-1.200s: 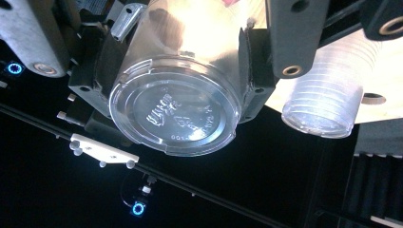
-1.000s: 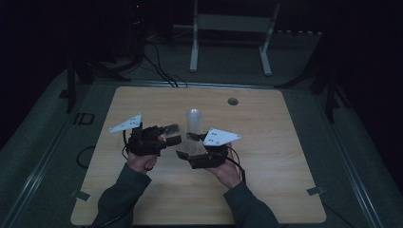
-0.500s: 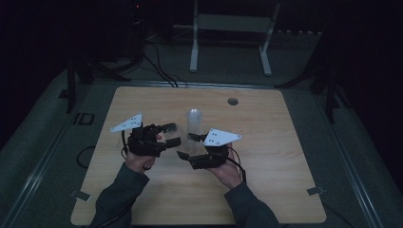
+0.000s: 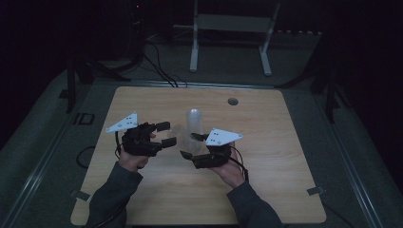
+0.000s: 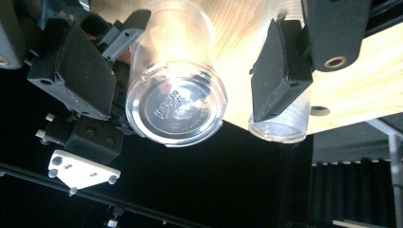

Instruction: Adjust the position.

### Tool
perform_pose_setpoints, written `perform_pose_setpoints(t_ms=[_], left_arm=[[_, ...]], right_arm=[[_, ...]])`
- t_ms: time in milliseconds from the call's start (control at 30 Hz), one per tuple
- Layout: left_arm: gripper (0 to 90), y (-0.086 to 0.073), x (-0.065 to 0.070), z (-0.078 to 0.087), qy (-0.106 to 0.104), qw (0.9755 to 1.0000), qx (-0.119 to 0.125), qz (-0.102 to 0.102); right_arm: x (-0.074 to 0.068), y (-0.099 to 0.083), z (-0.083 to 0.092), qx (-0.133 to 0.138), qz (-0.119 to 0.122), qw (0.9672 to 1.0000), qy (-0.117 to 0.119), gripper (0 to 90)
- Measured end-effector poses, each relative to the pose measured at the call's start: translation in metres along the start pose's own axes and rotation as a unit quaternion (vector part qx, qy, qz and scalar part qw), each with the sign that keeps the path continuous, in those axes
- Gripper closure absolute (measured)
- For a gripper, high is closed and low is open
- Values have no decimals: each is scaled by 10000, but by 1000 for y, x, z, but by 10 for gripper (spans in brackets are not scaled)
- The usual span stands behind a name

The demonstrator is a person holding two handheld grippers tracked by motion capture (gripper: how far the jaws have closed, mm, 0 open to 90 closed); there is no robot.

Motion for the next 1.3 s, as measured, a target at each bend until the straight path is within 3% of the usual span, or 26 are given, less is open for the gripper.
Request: perform_pose_setpoints(t_ms=[300,467,1133,1300], left_arm=[[233,-5,-1,4,230,9988,-400,-187],[233,-10,-1,3,244,9976,-608,-229],[230,-8,-5,14,320,9967,-710,-241],[225,-7,-4,13,333,9957,-815,-302]], right_arm=[[9,-5,4,-219,136,9996,-134,295],[14,-6,7,-346,262,9988,-218,295],[22,-10,13,-704,616,9952,-286,307],[22,-13,12,-882,812,9925,-246,308]])
Point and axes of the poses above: each handheld gripper's, and its own axes: z roughly backward along the jaws, y roughly out of its top, x roughly to its right, the point moved 8 cm from there along -z, roughly forward along the jaws, and after that the axes turned 10 degrees about -y, right-handed, at the moved point
